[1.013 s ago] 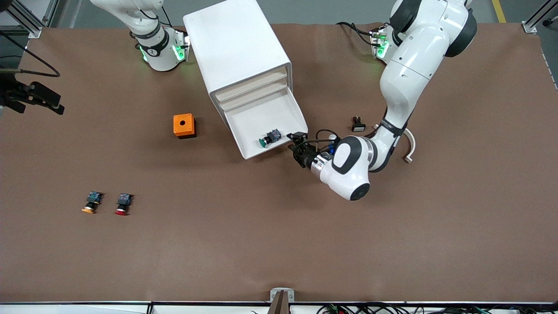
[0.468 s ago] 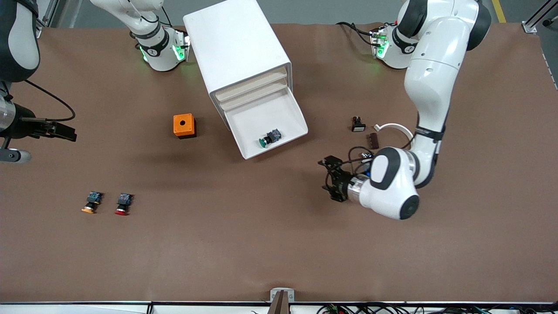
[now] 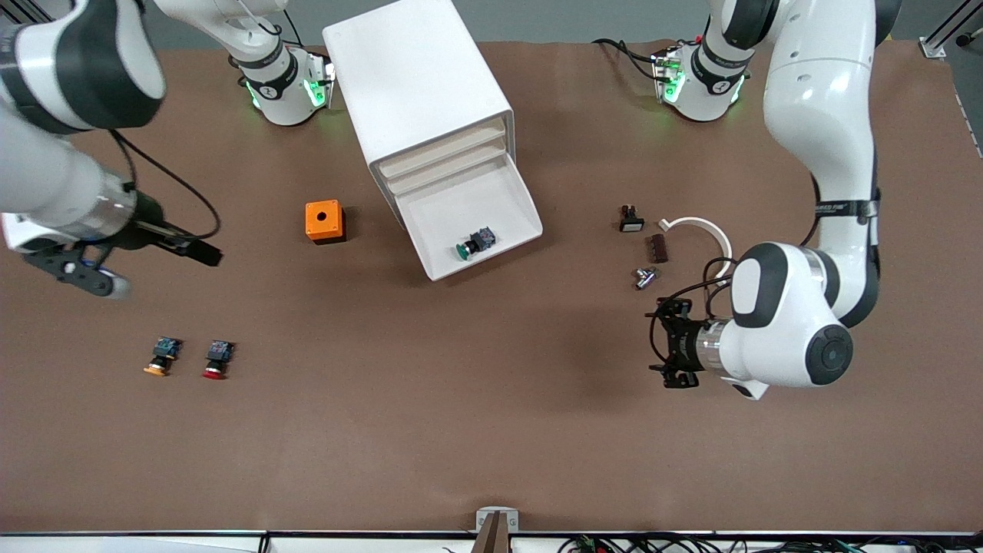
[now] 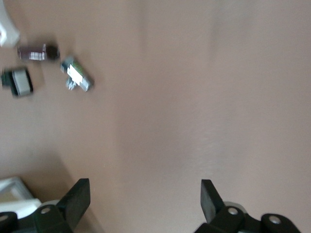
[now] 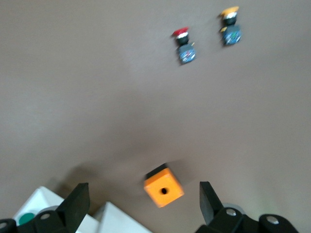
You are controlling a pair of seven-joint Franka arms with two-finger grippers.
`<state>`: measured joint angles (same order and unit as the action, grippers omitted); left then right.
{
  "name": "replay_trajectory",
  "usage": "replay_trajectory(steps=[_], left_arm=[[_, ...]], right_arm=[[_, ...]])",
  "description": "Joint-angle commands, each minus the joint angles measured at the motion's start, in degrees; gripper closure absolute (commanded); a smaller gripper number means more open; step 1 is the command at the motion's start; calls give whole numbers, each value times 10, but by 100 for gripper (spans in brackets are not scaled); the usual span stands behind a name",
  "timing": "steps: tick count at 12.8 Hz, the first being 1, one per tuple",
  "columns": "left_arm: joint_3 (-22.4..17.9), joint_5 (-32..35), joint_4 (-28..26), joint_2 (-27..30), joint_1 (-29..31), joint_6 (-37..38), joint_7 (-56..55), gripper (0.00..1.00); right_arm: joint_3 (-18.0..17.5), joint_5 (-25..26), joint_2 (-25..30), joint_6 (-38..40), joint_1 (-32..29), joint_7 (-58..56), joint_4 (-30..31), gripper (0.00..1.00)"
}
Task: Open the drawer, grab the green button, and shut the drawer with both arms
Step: 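Withdraw the left gripper while the right gripper reaches toward the drawer, then lower the right gripper into the drawer and grasp the green button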
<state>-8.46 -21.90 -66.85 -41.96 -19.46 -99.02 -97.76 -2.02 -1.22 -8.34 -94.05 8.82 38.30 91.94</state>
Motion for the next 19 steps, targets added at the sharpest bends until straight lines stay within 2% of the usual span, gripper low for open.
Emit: replay_trajectory(steps=[1, 2, 5, 7, 9, 11, 13, 15, 19], left_arm=[[-2, 64, -20, 71, -5, 4, 102, 0], [-2, 76, -21, 88, -8, 4, 165, 0], [0, 106, -23, 121, -10, 29, 253, 0], [2, 107, -31, 148, -13, 58, 341, 0], [3, 108, -32, 175, -13, 82, 388, 0], [1, 109, -39, 201, -13, 103, 482, 0], [7, 155, -42, 216, -21, 117, 533, 0], [31, 207, -61, 229, -28, 117, 588, 0], [78, 208, -105, 223, -29, 79, 624, 0]], right_arm=[[5, -6, -11, -24, 78, 162, 3, 0], [5, -6, -18, -34, 110, 219, 3, 0], [6, 4, -58, -91, 215, 431, 4, 0], [6, 31, -90, -124, 268, 527, 3, 0], [6, 35, -116, -155, 300, 579, 3, 0], [6, 50, -142, -179, 325, 615, 3, 0], [6, 65, -164, -196, 342, 643, 3, 0], [6, 66, -186, -215, 359, 666, 3, 0], [6, 67, -221, -256, 384, 679, 3, 0]])
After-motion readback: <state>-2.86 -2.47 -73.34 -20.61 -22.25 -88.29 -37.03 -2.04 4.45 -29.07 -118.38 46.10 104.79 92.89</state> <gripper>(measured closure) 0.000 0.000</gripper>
